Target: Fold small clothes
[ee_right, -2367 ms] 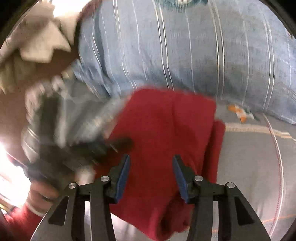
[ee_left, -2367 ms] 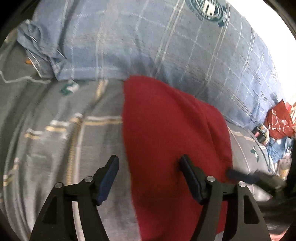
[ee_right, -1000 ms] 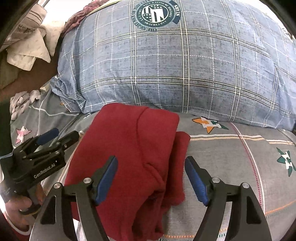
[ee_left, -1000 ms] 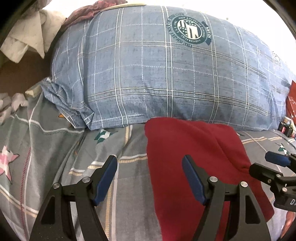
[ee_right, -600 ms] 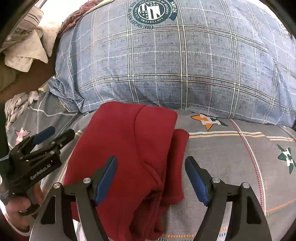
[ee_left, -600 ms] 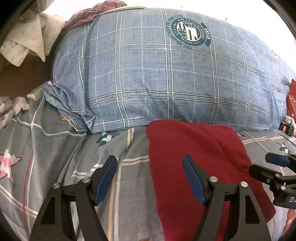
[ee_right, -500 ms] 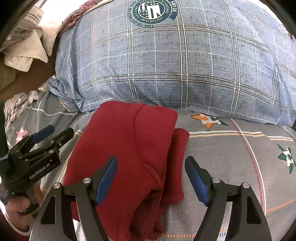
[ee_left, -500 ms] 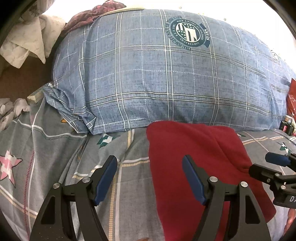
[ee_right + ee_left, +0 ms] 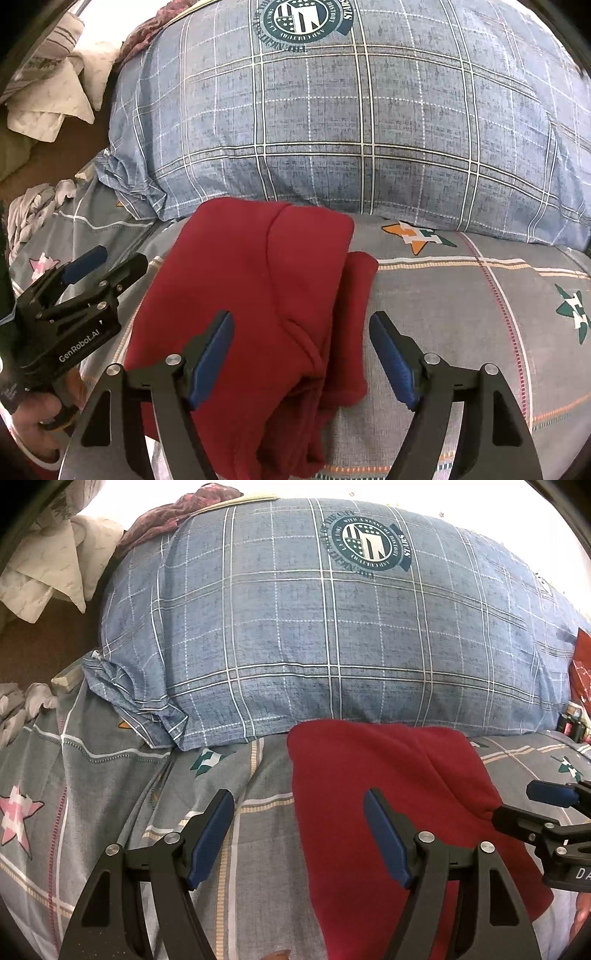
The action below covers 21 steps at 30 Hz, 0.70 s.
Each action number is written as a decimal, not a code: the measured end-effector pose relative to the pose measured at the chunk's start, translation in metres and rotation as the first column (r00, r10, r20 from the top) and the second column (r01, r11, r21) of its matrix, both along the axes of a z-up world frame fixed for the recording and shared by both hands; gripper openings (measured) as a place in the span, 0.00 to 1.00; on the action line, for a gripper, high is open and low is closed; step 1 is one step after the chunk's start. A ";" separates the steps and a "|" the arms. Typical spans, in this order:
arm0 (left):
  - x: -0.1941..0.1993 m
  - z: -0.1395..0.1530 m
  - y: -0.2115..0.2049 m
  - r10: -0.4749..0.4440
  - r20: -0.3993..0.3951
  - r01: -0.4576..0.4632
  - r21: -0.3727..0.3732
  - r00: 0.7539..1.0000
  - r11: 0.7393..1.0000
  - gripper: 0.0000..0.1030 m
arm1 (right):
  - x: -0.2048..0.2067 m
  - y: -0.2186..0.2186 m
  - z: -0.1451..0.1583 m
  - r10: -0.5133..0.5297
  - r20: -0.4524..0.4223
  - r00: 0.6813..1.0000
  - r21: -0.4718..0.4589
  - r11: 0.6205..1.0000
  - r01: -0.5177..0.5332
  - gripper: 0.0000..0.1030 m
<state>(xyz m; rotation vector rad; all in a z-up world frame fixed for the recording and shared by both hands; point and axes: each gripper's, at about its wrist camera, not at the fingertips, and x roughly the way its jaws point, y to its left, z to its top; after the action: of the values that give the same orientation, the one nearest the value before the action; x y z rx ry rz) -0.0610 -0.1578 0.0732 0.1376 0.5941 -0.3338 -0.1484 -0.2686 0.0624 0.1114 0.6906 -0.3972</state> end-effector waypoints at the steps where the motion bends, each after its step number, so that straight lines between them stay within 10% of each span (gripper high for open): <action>1: 0.000 0.000 0.000 0.000 -0.001 0.000 -0.001 1.000 1.000 0.70 | 0.000 0.000 0.000 0.001 -0.001 1.000 0.000 1.000 -0.001 0.75; 21: 0.004 -0.005 -0.003 -0.010 -0.016 0.010 0.000 1.000 1.000 0.70 | 0.002 -0.003 -0.005 -0.004 -0.019 1.000 0.019 1.000 0.004 0.75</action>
<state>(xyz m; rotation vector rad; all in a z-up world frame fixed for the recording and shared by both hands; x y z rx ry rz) -0.0567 -0.1609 0.0686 0.1378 0.6092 -0.3451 -0.1465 -0.2714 0.0572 0.1269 0.7132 -0.3963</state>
